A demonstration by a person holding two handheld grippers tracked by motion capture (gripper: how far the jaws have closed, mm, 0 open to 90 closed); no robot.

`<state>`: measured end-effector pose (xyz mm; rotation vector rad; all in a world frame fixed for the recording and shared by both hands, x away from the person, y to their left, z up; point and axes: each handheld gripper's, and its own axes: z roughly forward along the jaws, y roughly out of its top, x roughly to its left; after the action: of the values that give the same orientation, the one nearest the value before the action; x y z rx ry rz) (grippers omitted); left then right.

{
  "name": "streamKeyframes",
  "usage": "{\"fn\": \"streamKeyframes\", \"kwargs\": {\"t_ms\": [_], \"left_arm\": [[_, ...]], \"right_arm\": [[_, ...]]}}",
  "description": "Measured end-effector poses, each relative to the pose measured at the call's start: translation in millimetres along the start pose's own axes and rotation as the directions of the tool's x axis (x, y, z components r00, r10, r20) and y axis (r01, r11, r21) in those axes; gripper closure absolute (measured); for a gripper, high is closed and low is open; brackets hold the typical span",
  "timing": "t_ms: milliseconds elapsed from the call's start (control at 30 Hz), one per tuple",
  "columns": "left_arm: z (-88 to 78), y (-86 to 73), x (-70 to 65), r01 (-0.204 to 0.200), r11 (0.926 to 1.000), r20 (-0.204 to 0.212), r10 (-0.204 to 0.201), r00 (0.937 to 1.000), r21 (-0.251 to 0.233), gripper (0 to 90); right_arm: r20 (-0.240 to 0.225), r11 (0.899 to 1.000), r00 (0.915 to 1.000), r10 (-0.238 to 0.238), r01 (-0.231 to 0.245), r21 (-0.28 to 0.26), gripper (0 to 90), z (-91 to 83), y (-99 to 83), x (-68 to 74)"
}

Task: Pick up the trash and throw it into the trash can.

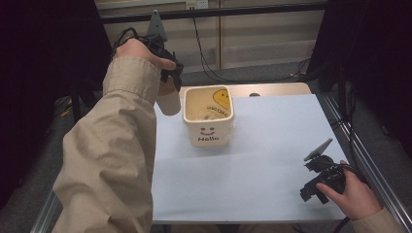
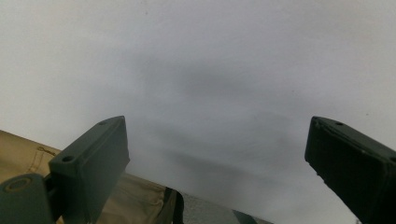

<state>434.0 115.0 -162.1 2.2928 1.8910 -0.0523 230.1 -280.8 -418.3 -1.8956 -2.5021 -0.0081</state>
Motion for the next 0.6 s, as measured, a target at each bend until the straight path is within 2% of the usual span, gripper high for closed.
{"fn": "streamKeyframes", "kwargs": {"t_ms": [33,167,233,267,300,367,400,467,600], "left_arm": [[-2.5,1.4,0.1,-0.003,0.9999,0.007,0.002,1.0,0.012,20.0],[-12.5,5.7,0.3,0.005,0.9999,-0.005,-0.006,1.0,-0.009,20.0],[-15.6,7.3,0.9,-0.004,1.0,-0.001,0.004,1.0,-0.001,20.0],[-15.7,8.3,1.3,-0.011,0.9999,-0.007,0.011,0.9999,-0.008,20.0],[-15.0,9.0,-0.1,0.003,1.0,0.005,-0.003,1.0,-0.003,20.0],[-13.2,11.2,-1.0,0.006,1.0,0.005,-0.006,1.0,-0.001,20.0],[-12.3,12.9,-1.1,-0.01,1.0,-0.003,0.01,1.0,0.0,20.1],[-9.1,15.9,-4.8,-0.003,1.0,0.003,0.003,1.0,-0.001,20.0],[-2.6,23.4,-13.9,-0.021,0.9997,0.008,0.021,0.9998,-0.01,20.0]], "right_arm": [[-0.002,1.0,1.0,0.002,-0.002,0.0,6.1,-0.2,0.0,-0.1],[0.004,1.0,0.9999,-0.013,0.013,-0.006,6.1,-0.9,-0.4,-1.7],[-0.001,1.0,1.0,0.002,-0.002,-0.004,6.1,-1.1,-0.4,-1.4],[0.0,1.0,1.0,0.002,-0.002,-0.002,6.1,-0.8,-0.3,-1.4],[0.002,1.0,1.0,0.007,-0.007,0.001,6.1,-1.1,-0.1,-0.8],[-0.001,1.0,1.0,-0.002,0.002,-0.004,6.1,-0.8,0.0,-1.0],[0.004,1.0,1.0,0.0,0.0,-0.002,6.1,-1.0,0.2,-0.6],[-0.004,1.0,1.0,-0.004,0.004,-0.005,6.1,-1.0,0.4,0.3],[-0.004,1.0,1.0,-0.006,0.006,-0.013,6.1,-1.1,0.6,0.3]]}}
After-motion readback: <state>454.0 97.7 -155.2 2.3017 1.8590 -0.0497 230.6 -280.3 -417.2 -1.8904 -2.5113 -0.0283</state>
